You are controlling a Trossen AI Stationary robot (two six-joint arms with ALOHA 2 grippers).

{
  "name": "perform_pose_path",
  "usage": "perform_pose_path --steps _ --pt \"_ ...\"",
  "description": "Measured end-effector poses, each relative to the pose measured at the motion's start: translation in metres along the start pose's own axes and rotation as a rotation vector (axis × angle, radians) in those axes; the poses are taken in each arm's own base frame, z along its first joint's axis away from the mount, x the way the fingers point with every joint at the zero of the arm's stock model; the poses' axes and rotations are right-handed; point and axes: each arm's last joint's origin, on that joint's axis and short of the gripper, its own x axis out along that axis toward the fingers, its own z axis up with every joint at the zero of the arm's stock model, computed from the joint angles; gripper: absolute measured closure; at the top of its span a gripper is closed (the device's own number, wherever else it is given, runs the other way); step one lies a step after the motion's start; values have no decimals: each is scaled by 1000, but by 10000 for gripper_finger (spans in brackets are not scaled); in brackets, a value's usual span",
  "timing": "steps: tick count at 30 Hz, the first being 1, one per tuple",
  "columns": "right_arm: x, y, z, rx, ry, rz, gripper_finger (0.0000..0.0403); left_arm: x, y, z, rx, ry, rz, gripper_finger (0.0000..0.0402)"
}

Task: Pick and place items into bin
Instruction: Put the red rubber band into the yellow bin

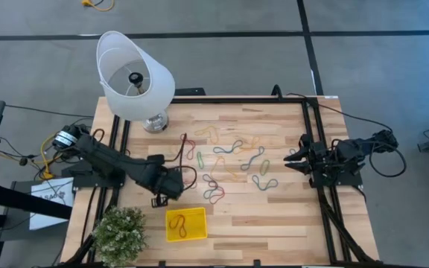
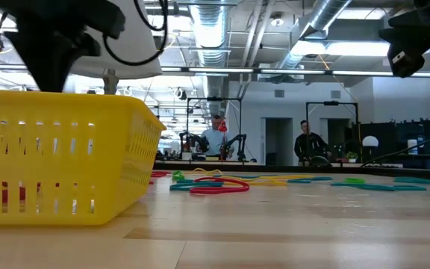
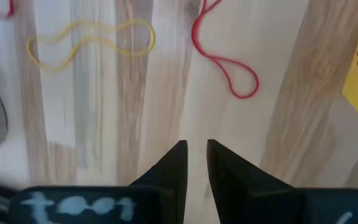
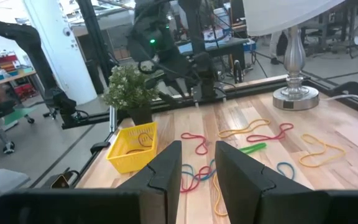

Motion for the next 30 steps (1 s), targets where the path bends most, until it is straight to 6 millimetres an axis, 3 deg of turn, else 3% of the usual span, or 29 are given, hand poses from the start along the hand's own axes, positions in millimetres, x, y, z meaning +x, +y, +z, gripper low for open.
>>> perform_pose_path --steps 9,13,17,23,30 --pt "0 0 1 -44 -10 -4 310 -5 28 12 12 -68 -24 352" --pt "-2 2 19 -71 -194 -3 310 0 28 17 17 -114 -42 352" --pt "-4 5 34 -119 -311 27 310 20 23 20 51 -194 -69 352" --pt "22 7 17 -67 -15 -97 310 59 25 21 16 -281 -165 352" --pt "51 7 18 -44 53 -205 310 94 34 10 -70 -292 -195 352"
